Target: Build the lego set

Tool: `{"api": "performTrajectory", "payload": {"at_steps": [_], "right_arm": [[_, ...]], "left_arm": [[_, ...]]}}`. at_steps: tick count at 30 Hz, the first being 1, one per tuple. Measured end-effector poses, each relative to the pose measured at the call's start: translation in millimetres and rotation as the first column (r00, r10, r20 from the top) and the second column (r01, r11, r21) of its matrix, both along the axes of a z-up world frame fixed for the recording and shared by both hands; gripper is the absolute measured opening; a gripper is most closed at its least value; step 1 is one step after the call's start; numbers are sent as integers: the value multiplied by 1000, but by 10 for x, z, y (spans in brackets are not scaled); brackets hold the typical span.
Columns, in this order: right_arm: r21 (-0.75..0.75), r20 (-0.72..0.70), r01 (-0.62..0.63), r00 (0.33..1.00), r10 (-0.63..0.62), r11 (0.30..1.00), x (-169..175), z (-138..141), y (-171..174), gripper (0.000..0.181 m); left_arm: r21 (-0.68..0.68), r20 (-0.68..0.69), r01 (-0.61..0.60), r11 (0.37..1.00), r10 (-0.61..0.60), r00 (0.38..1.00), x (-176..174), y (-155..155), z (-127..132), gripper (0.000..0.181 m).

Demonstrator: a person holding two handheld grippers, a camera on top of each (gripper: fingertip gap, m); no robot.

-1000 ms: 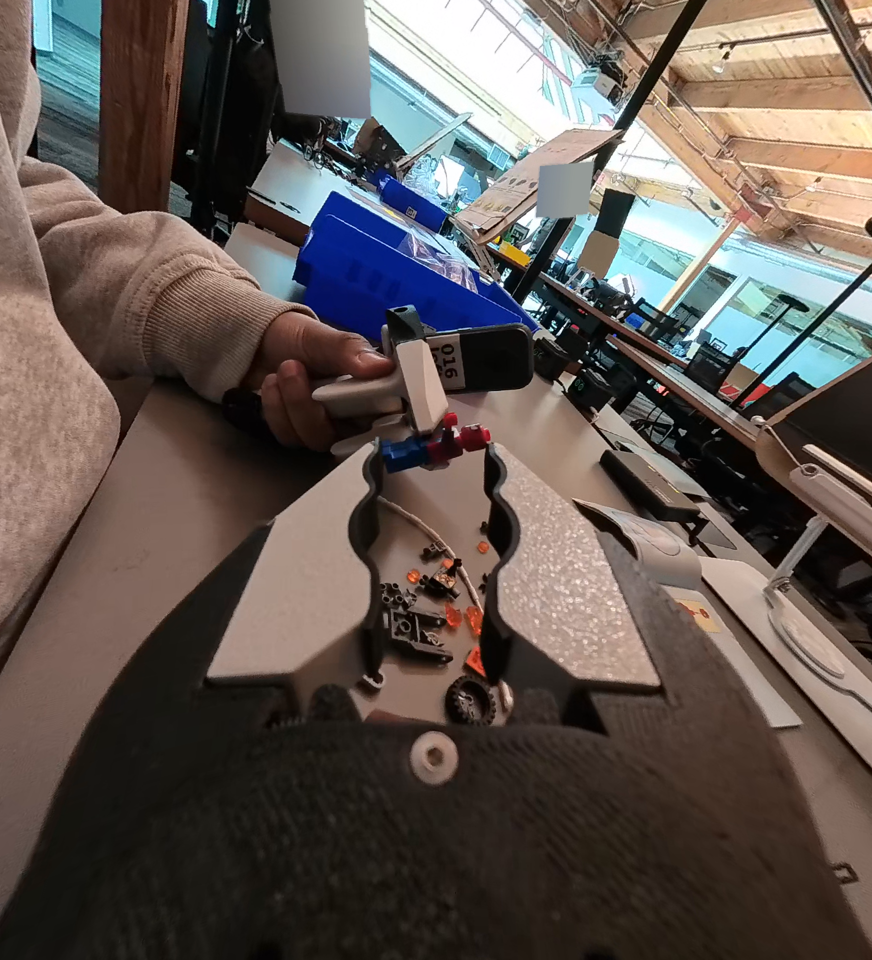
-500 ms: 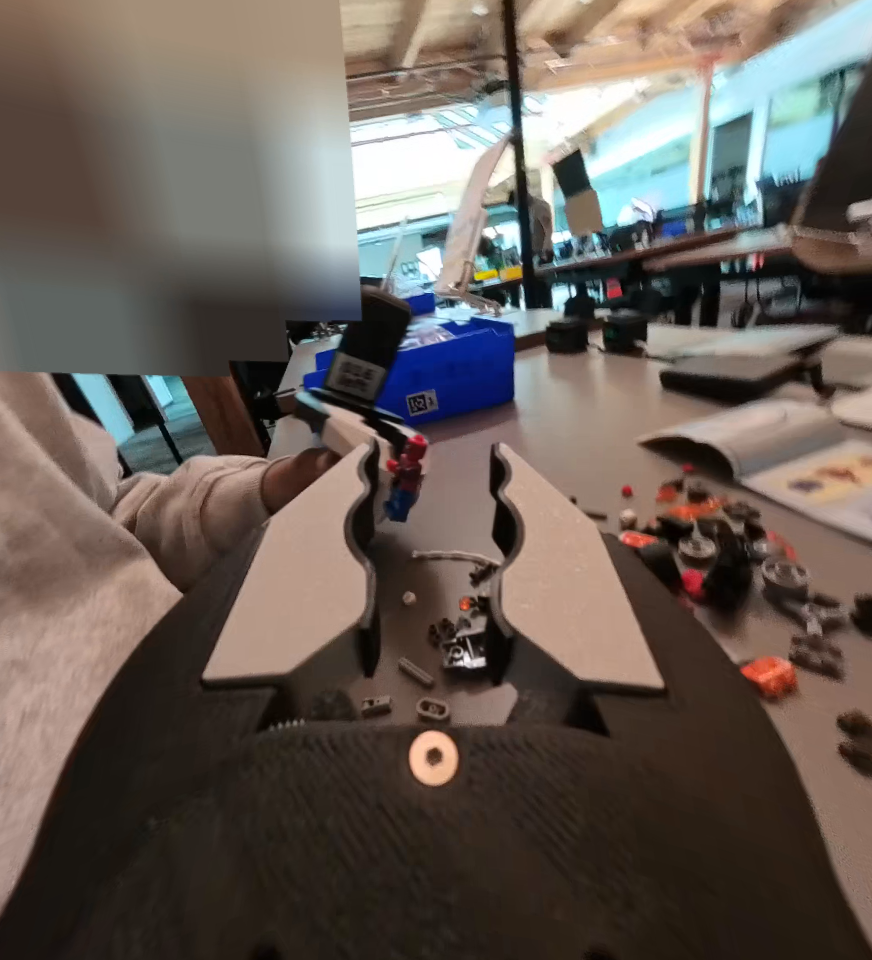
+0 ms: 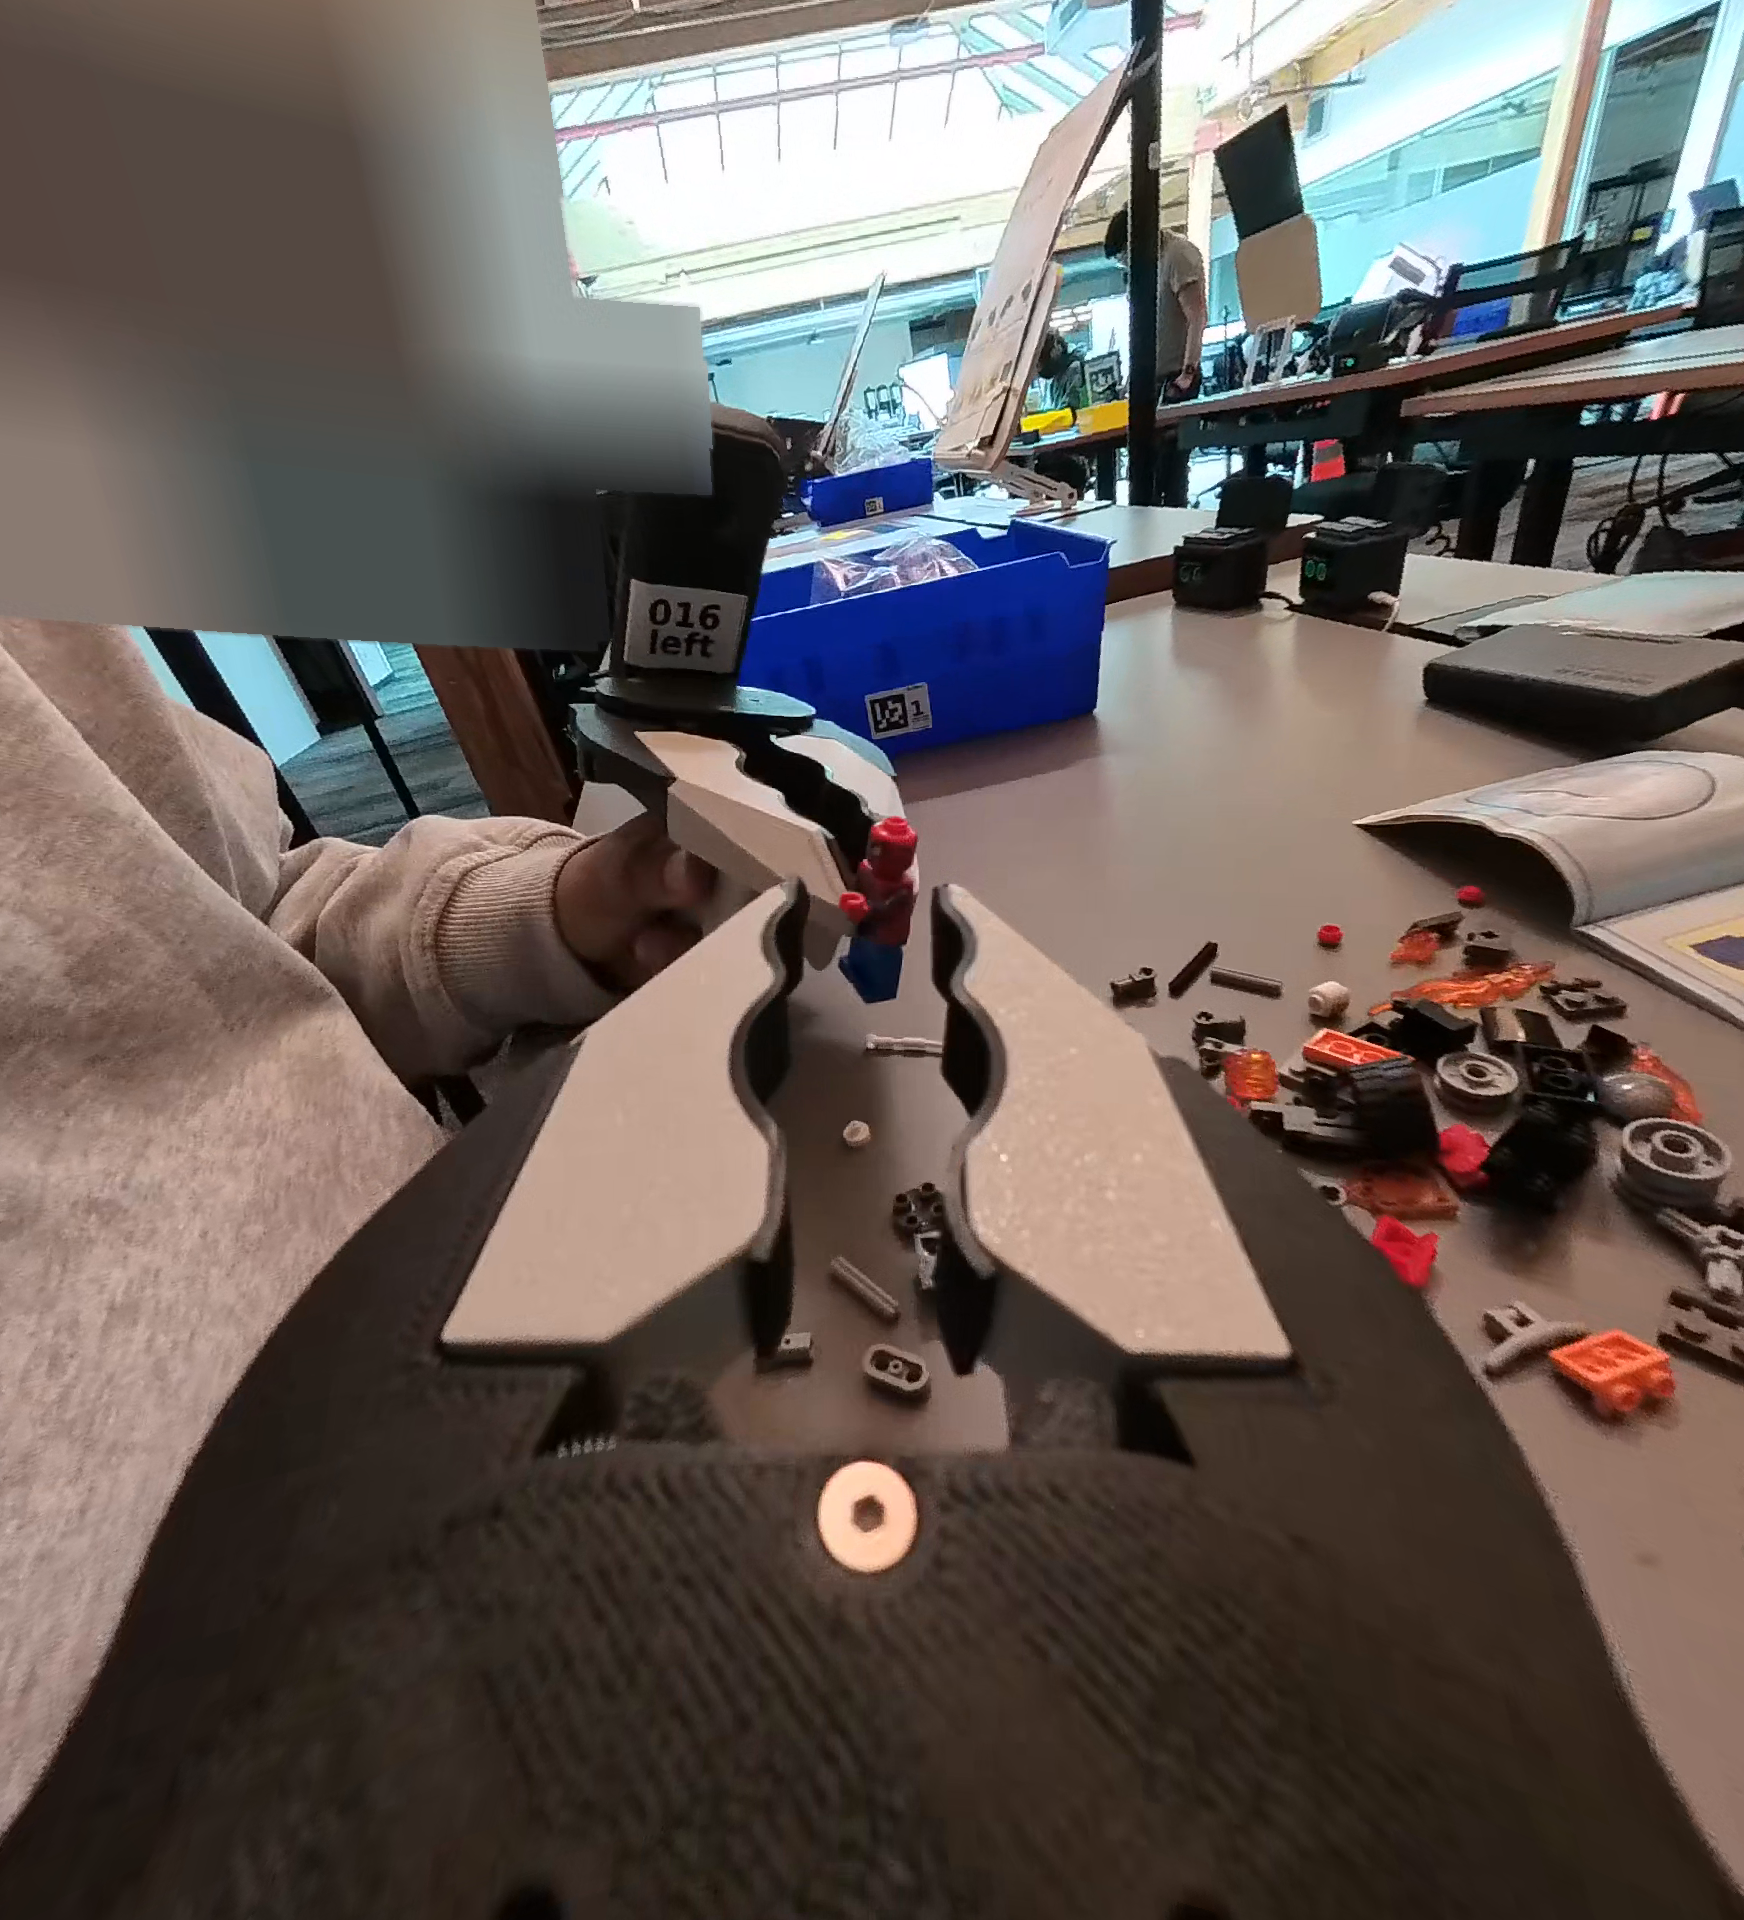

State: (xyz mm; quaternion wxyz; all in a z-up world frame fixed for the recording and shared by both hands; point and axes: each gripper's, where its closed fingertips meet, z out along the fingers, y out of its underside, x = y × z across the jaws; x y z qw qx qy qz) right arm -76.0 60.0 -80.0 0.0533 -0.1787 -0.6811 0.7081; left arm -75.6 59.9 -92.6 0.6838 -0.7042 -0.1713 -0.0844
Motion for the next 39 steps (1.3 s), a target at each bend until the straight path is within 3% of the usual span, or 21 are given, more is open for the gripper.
{"api": "performTrajectory", "payload": {"at_steps": [5,14,17,21,39], "right_arm": [[25,-172,16,985,-11,1000,99,97,-26,14],[256,-296,112,955,-32,960,53,-201,-99,2],[215,-337,146,939,-67,966,40,-106,-64,13],[206,-375,145,925,-59,968,79,-72,-67,4],[300,-555,257,831,-51,919,76,-140,-96,3]], "left_arm": [[-3,23,31,1000,-31,999,41,29,-19,5],[79,134,47,996,-57,989,-14,-32,37,4],[50,126,60,997,-66,990,13,-5,-6,4],[25,120,91,995,-94,988,71,32,-39,4],[70,223,108,992,-121,967,33,-1,-36,4]]}}
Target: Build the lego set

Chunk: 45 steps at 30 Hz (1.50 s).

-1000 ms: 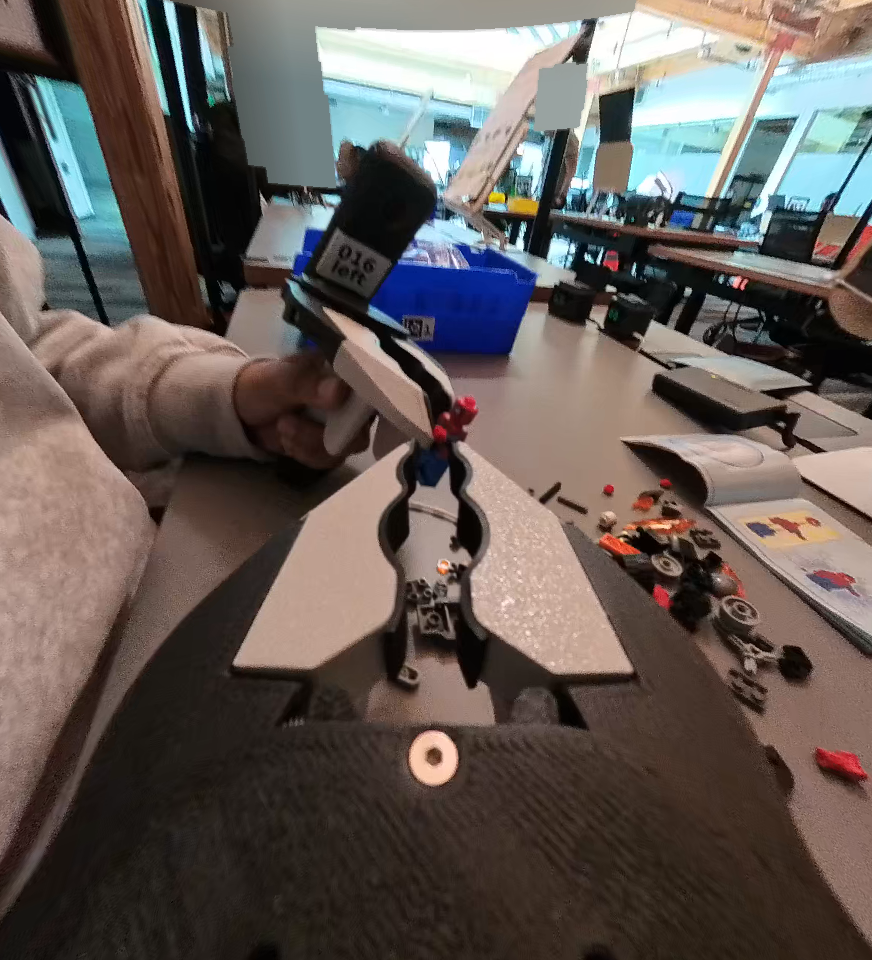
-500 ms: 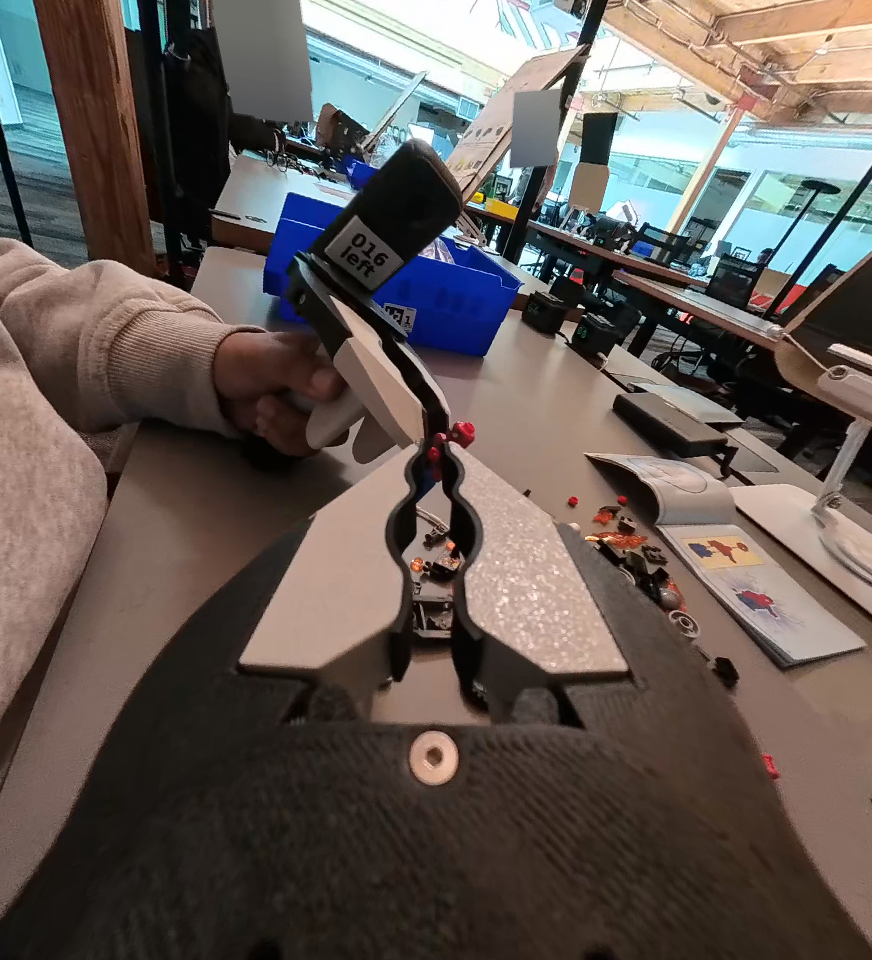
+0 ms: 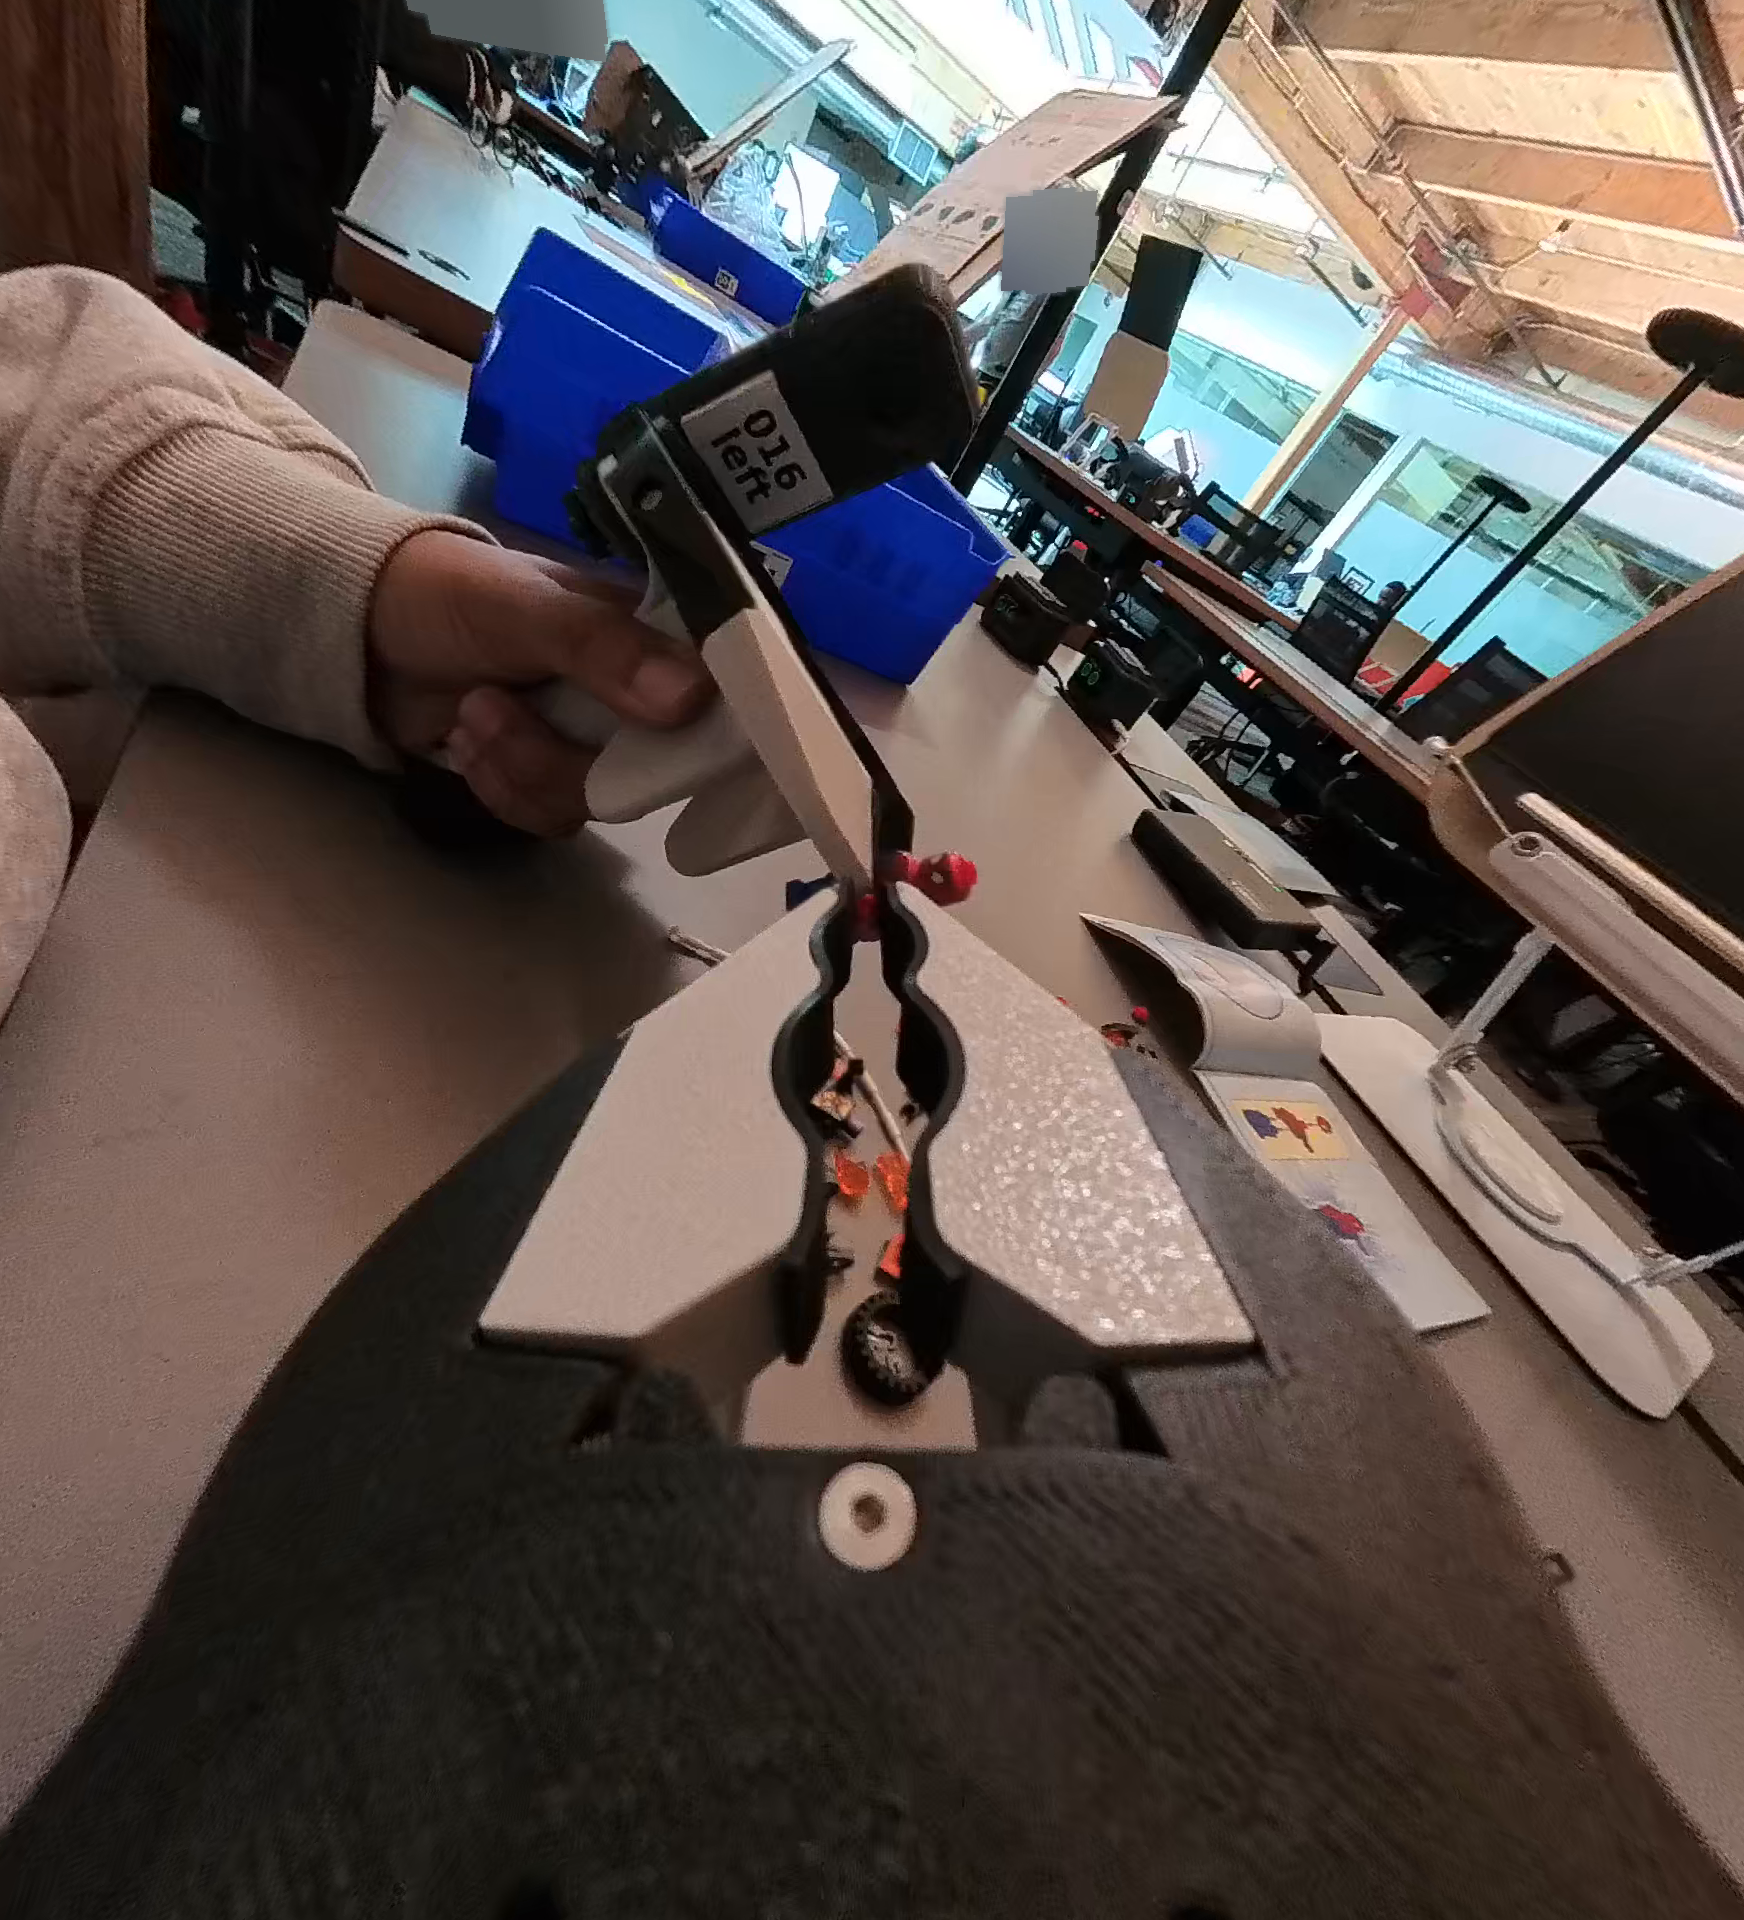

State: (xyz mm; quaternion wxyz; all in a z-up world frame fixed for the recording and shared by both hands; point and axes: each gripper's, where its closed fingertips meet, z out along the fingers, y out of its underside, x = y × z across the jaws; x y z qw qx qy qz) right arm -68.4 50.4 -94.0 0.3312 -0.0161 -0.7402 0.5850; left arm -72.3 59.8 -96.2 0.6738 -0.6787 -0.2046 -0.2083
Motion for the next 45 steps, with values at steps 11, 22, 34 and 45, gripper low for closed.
{"api": "performTrajectory", "payload": {"at_steps": [11,22,34,45], "right_arm": [[-46,-5,-4,1000,4,999,1,45,-5,3],[-377,362,8,922,139,926,-134,236,183,14],[-400,530,-5,814,236,916,-122,125,74,23],[-388,479,-13,852,213,922,-142,202,189,9]], "left_arm": [[32,33,9,999,-11,999,-3,-7,28,4],[-22,-66,-38,999,37,997,-22,1,-8,4],[-52,-190,-54,997,43,981,41,41,4,4],[-34,-201,-62,997,54,978,35,35,30,9]]}}
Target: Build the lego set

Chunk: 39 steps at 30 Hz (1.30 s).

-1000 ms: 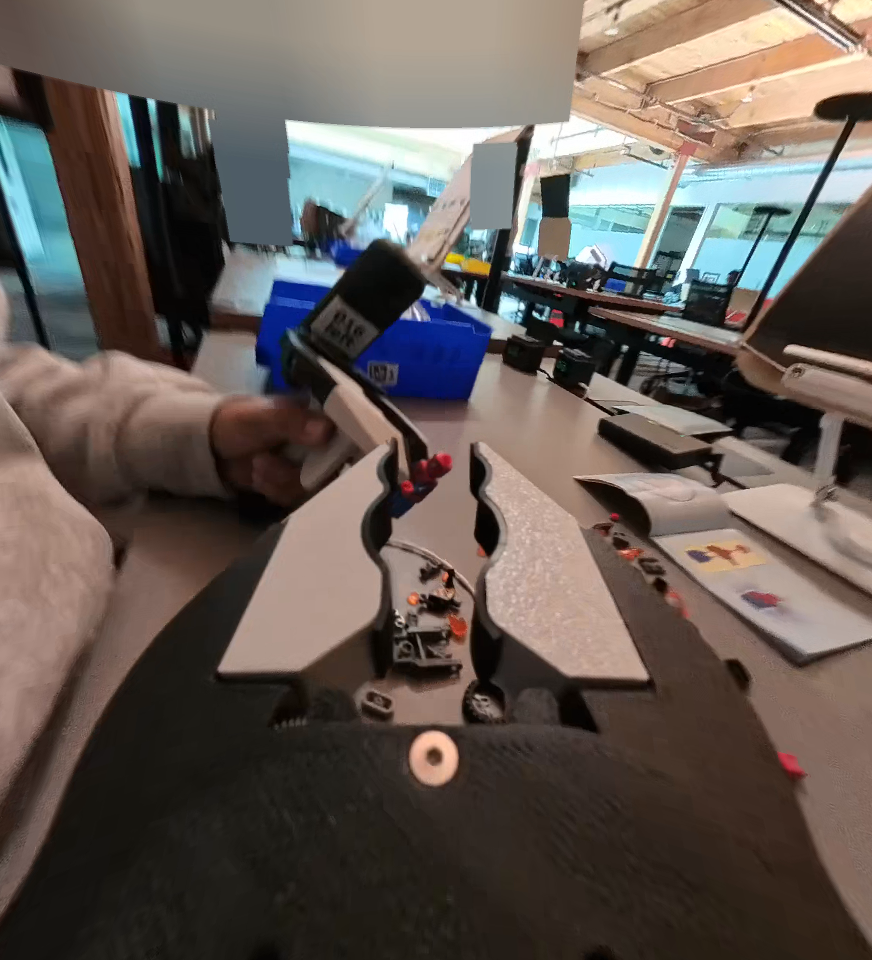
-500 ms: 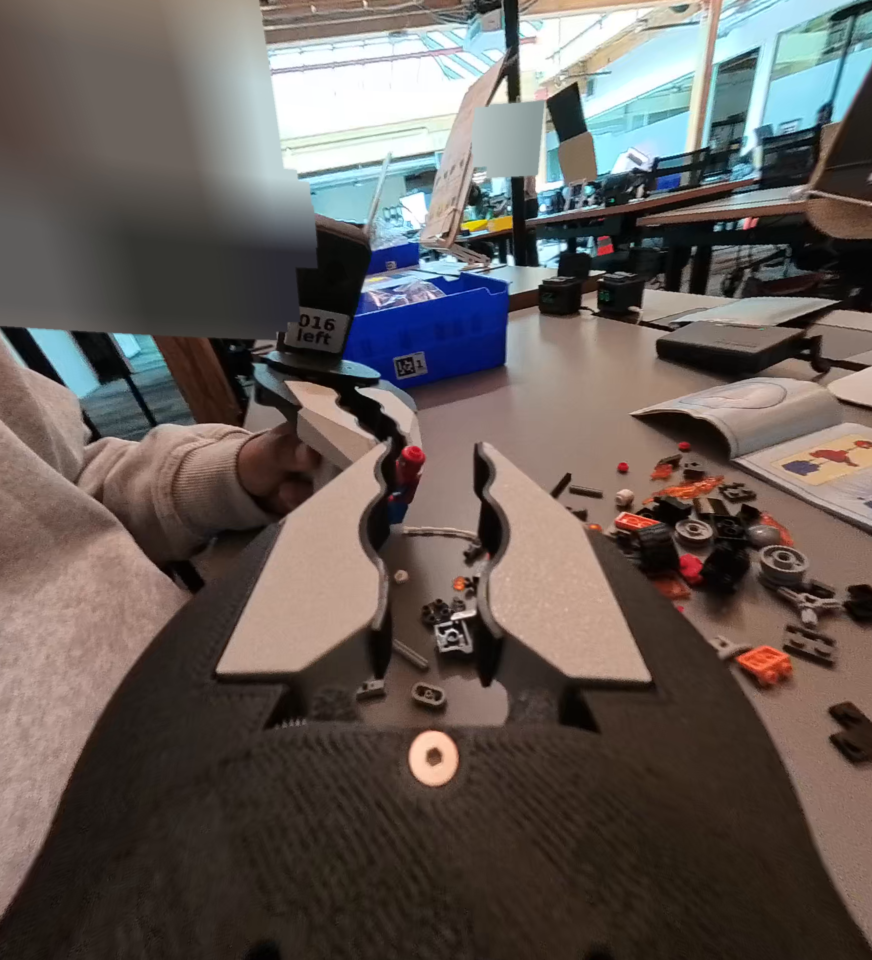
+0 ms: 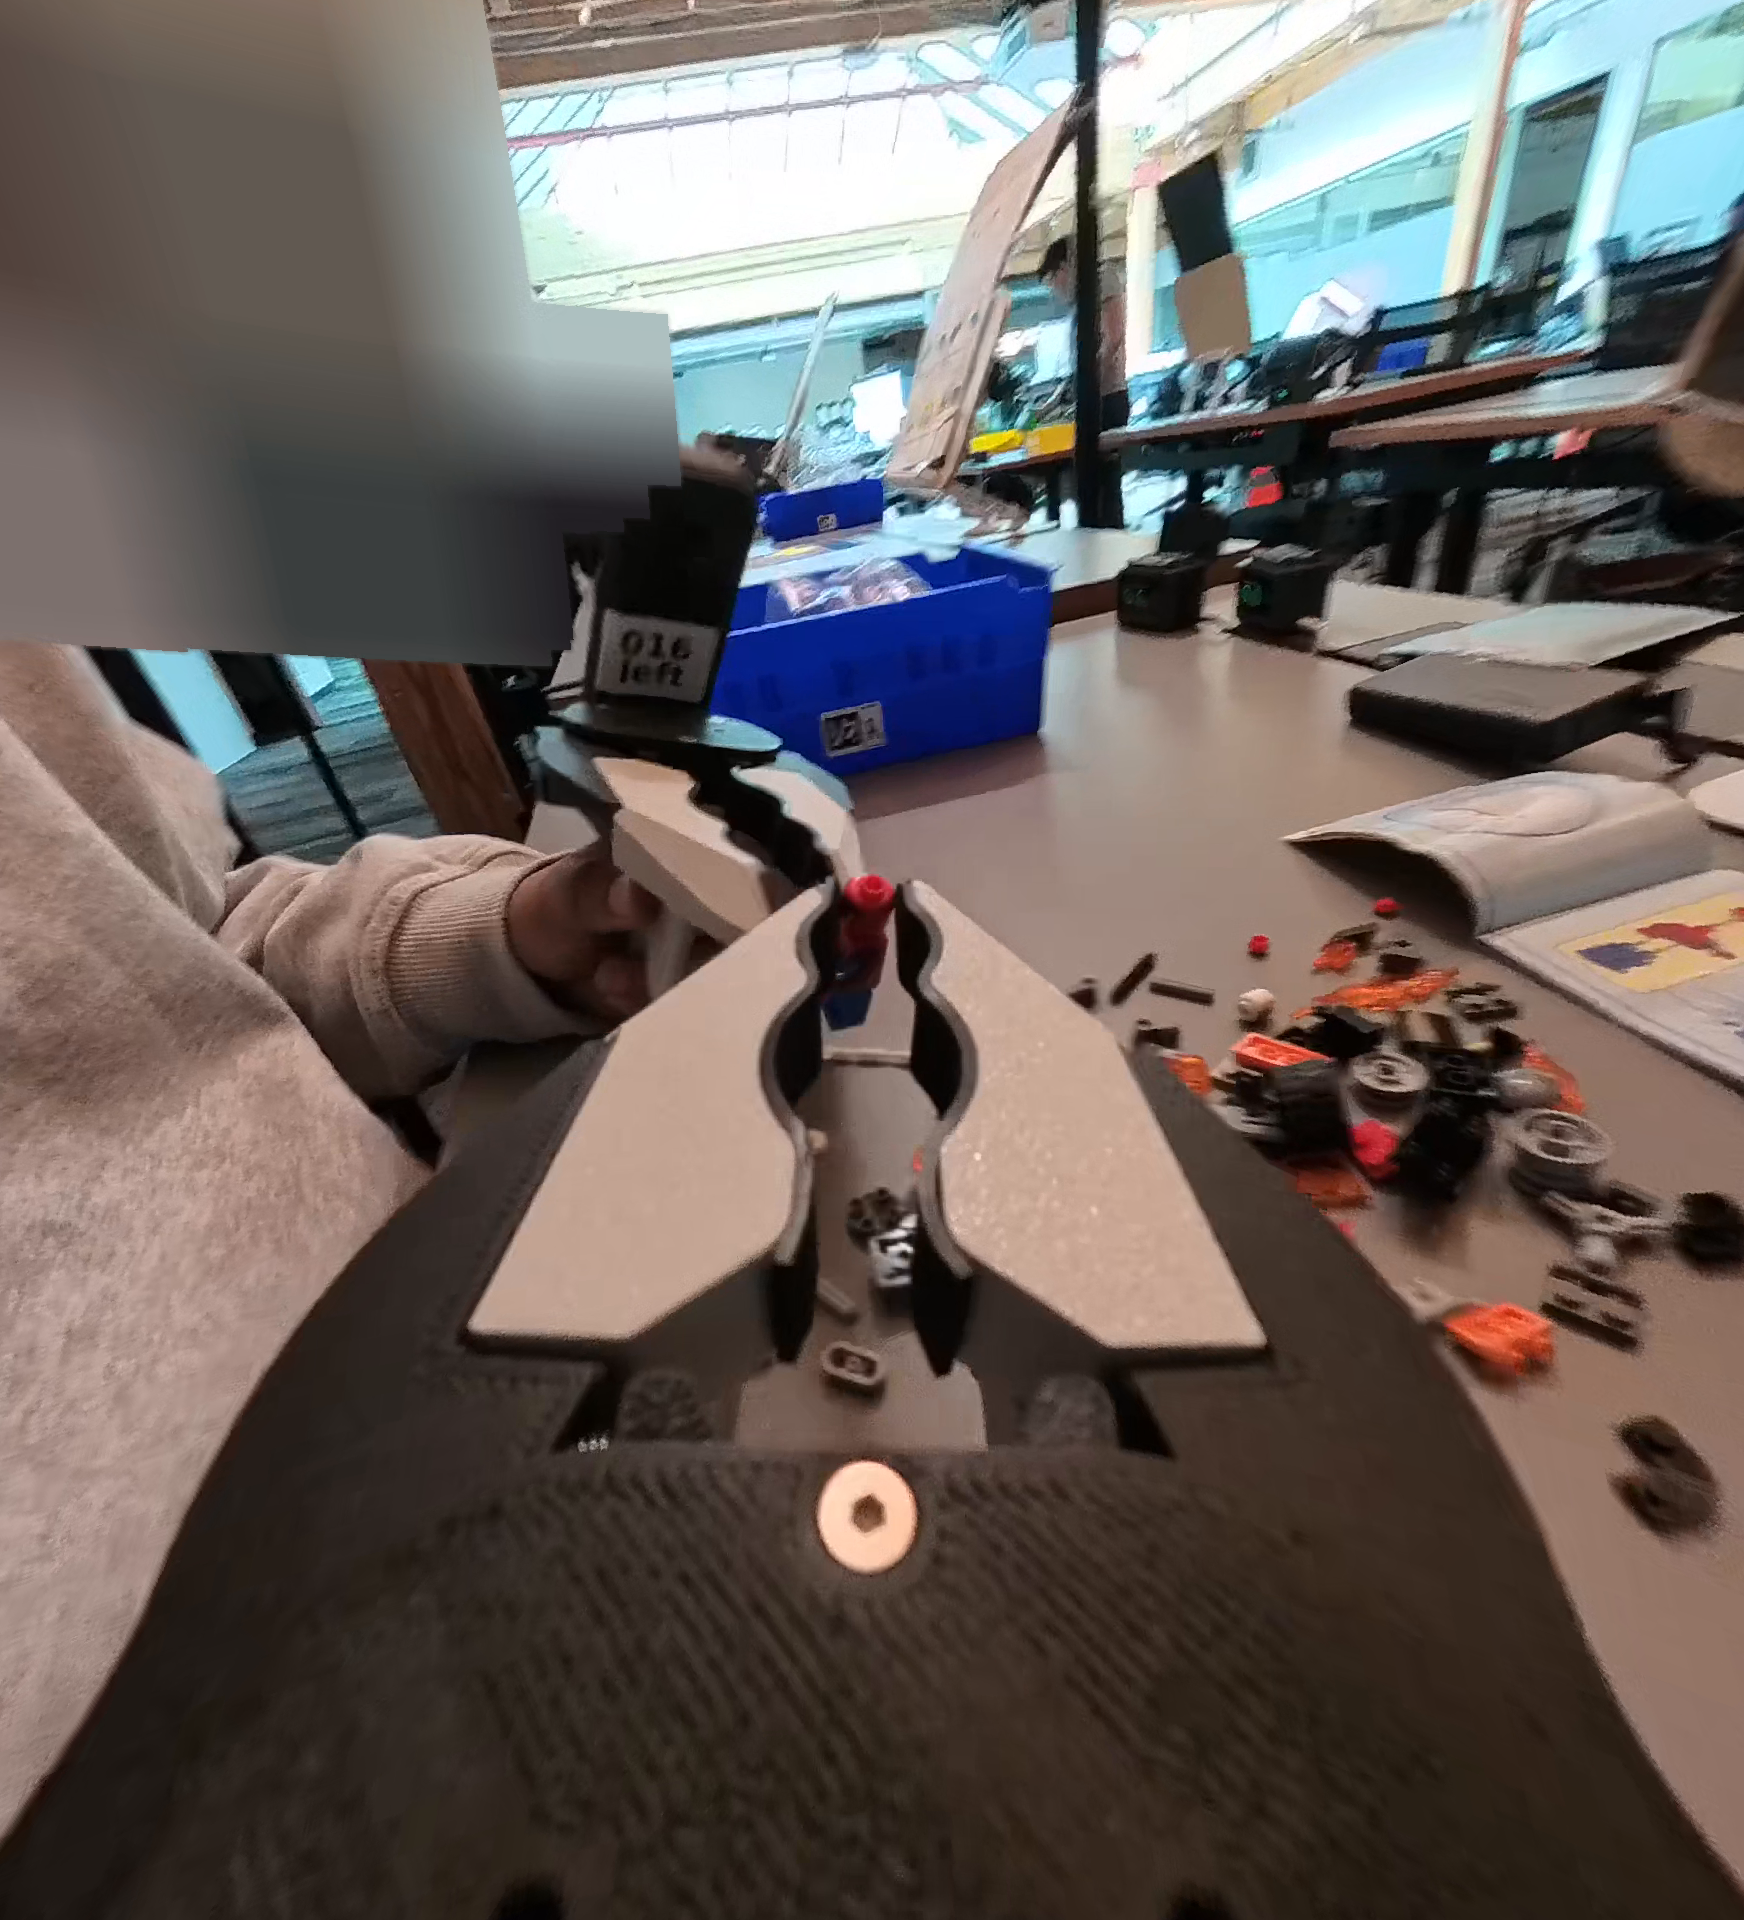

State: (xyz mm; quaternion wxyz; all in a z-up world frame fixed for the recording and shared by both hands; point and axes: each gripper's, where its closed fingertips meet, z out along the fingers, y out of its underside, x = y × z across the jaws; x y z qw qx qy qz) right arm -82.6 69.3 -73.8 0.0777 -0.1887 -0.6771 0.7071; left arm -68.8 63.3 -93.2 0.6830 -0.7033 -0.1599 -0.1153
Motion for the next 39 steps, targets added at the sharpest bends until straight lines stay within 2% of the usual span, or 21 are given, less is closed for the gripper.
{"api": "performTrajectory", "payload": {"at_steps": [2,4,7,9,11,17,21,24,29,39], "right_arm": [[2,-15,89,996,-89,996,-125,67,258,9],[99,-38,243,970,-241,965,-315,46,662,8],[302,-116,509,859,-499,806,-555,-77,1409,8],[379,-127,560,820,-558,737,-583,-180,1686,8],[417,-104,528,836,-538,740,-573,-297,1744,8],[457,-38,327,936,-349,827,-482,-595,1514,9],[494,-62,291,952,-300,819,-448,-694,1481,9],[508,-49,200,978,-204,838,-332,-725,1382,9],[537,-41,118,993,-113,835,-215,-781,1295,9],[568,-72,123,992,-100,814,-182,-818,1300,12]], "left_arm": [[11,29,-7,1000,6,1000,-33,-12,-1,20],[20,47,0,1000,-1,999,-40,-16,1,26],[16,49,4,1000,-4,999,-37,-12,-5,26],[8,56,11,1000,-11,998,-34,-1,-18,26],[6,65,16,1000,-17,998,-35,4,-25,26],[8,72,26,1000,-27,997,-29,6,-25,25],[14,73,33,999,-34,997,-18,6,-18,25],[18,79,37,999,-38,996,-14,8,-17,25],[19,80,37,999,-38,996,-16,6,-16,24],[22,80,35,999,-37,996,-19,3,-15,24]]}}
